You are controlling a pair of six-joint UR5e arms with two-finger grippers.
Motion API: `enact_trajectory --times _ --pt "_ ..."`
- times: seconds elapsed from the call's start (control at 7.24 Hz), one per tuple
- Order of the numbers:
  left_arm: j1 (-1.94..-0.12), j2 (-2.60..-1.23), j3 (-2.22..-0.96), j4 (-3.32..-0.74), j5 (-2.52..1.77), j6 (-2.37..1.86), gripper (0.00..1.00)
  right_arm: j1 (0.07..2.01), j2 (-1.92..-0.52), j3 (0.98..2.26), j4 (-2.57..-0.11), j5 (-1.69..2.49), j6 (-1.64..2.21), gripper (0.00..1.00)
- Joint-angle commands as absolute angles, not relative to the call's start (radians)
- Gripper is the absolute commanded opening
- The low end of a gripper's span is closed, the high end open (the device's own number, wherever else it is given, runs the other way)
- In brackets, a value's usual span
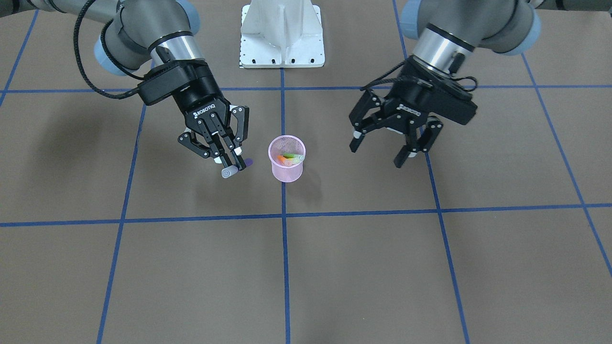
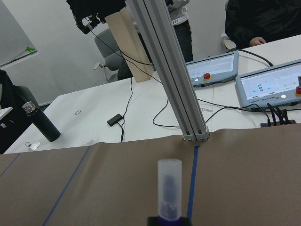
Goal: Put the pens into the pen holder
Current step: 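Lower purple marker into cup and open right gripper while left arm withdraws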
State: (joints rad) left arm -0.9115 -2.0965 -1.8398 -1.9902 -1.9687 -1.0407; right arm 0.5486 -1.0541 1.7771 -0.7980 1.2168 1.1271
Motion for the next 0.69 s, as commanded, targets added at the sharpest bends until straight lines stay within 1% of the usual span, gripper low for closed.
enact_trajectory --times 0.0,0.14,0.55 --pt "-0.994 -2.025 -1.832 -1.898 -2.052 -0.866 1.0 0.432 -1.054 1.763 -0.769 1.087 1.047 0.0" --pt "-1.009 -2.017 -1.818 -1.894 -2.054 -0.842 1.0 0.369 -1.046 1.753 -0.749 1.025 1.017 0.0" --pt "-1.011 -1.98 -1.809 -1.901 -2.054 -0.841 1.0 0.319 -1.008 1.674 -0.736 0.987 0.91 0.0"
